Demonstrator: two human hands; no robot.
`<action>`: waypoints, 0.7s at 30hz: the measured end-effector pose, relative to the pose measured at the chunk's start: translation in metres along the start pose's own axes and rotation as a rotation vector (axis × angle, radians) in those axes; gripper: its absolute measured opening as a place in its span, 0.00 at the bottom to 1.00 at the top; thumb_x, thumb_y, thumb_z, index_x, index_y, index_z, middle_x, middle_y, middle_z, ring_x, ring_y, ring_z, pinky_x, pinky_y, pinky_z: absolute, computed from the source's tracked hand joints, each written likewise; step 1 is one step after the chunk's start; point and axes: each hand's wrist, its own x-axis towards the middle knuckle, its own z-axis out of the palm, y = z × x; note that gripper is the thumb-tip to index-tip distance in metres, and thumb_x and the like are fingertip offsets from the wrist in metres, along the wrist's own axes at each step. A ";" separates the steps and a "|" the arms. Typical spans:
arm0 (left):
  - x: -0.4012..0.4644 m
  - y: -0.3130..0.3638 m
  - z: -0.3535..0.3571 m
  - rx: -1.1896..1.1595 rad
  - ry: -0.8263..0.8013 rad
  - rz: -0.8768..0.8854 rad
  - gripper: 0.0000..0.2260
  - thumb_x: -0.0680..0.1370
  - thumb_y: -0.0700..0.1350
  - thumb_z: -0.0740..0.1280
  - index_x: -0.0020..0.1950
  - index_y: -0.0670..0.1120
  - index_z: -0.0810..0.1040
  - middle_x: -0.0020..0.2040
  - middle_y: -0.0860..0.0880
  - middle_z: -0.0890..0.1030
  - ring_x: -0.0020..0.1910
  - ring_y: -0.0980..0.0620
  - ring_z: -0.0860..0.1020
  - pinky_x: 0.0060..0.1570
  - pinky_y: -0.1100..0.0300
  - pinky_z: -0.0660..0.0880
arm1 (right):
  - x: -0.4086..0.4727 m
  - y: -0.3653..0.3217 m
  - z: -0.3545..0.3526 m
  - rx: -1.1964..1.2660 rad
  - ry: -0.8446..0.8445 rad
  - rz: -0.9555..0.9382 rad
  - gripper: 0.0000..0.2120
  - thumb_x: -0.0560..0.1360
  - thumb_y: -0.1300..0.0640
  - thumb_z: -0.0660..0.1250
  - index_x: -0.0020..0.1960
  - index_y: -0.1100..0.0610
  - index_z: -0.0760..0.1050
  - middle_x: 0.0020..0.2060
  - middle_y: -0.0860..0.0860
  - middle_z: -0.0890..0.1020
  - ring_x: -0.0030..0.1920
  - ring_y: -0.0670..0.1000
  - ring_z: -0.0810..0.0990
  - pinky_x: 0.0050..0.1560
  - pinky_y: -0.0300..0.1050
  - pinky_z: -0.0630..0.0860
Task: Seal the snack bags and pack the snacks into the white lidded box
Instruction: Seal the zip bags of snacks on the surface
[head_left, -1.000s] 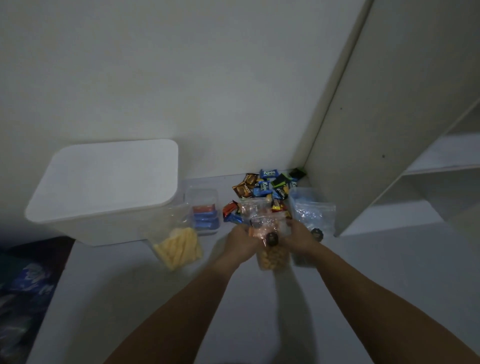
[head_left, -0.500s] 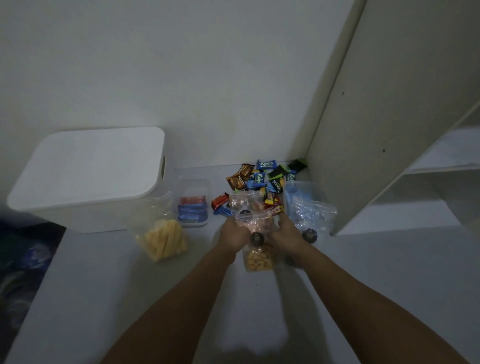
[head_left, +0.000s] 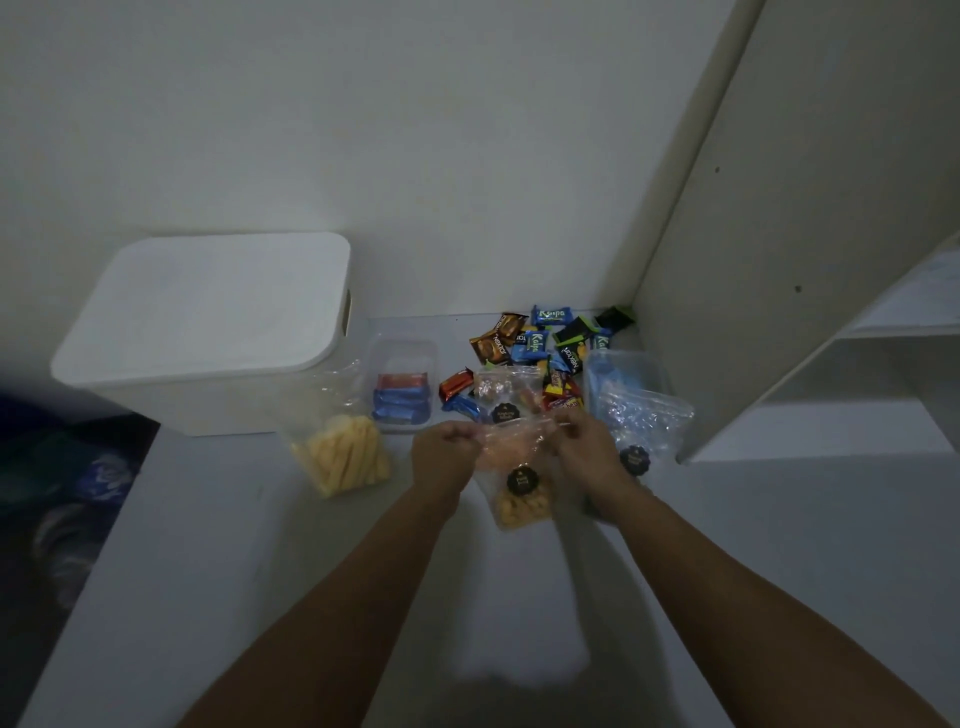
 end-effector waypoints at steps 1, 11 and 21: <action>-0.001 -0.001 -0.007 -0.035 0.006 0.009 0.05 0.74 0.35 0.69 0.47 0.42 0.81 0.45 0.44 0.82 0.45 0.47 0.80 0.45 0.58 0.79 | -0.003 -0.001 -0.001 -0.014 -0.003 -0.037 0.07 0.78 0.53 0.62 0.51 0.49 0.80 0.47 0.52 0.83 0.49 0.54 0.81 0.54 0.60 0.79; -0.019 -0.014 -0.036 -0.064 0.144 0.208 0.13 0.74 0.35 0.70 0.58 0.39 0.80 0.47 0.50 0.82 0.44 0.62 0.80 0.46 0.70 0.77 | -0.037 -0.016 0.008 -0.175 -0.076 -0.314 0.10 0.76 0.60 0.67 0.54 0.52 0.83 0.45 0.49 0.86 0.43 0.51 0.84 0.51 0.54 0.81; -0.026 -0.004 -0.048 -0.013 0.196 0.384 0.11 0.73 0.34 0.70 0.53 0.41 0.82 0.43 0.49 0.84 0.39 0.64 0.81 0.43 0.71 0.78 | -0.043 -0.034 0.014 -0.058 0.025 -0.365 0.08 0.74 0.64 0.69 0.53 0.60 0.83 0.42 0.51 0.85 0.40 0.42 0.82 0.40 0.31 0.77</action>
